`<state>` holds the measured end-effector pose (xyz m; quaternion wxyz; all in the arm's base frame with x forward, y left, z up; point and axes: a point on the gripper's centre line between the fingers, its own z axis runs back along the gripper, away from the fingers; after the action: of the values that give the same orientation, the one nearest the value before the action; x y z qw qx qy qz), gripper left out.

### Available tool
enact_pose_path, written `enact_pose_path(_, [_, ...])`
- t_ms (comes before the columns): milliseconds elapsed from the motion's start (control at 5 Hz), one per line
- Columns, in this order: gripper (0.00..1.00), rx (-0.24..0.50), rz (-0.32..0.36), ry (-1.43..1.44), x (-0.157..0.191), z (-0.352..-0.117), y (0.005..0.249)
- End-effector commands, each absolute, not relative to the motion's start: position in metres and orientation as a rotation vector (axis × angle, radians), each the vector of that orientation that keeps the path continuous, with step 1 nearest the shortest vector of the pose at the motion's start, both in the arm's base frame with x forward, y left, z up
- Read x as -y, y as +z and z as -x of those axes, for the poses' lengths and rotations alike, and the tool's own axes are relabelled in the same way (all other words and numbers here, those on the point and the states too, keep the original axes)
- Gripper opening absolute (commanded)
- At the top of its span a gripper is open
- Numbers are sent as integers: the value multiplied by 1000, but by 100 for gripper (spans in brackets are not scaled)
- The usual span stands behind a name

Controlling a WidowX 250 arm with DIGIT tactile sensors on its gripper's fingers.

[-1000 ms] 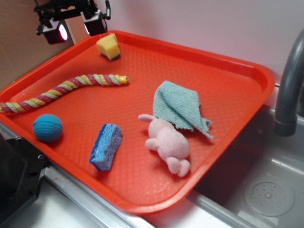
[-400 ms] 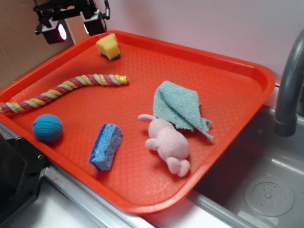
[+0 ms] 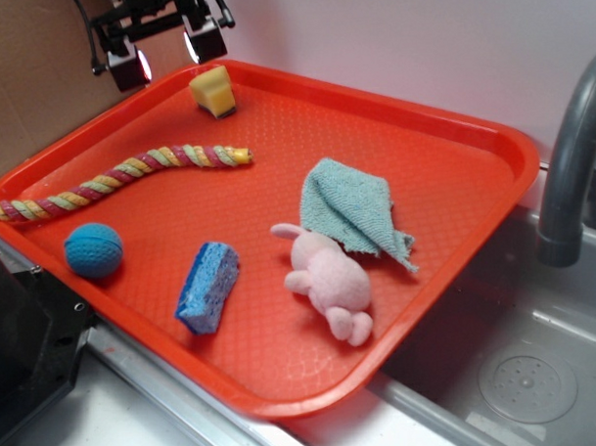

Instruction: Grab the green sponge.

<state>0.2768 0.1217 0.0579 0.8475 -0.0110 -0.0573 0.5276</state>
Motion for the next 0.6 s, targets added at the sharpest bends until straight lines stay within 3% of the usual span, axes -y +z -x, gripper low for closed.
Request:
enact_pose_path(0, [100, 224, 24, 1084, -130, -278, 74])
enact_pose_path(400, [100, 229, 18, 1079, -129, -291, 71])
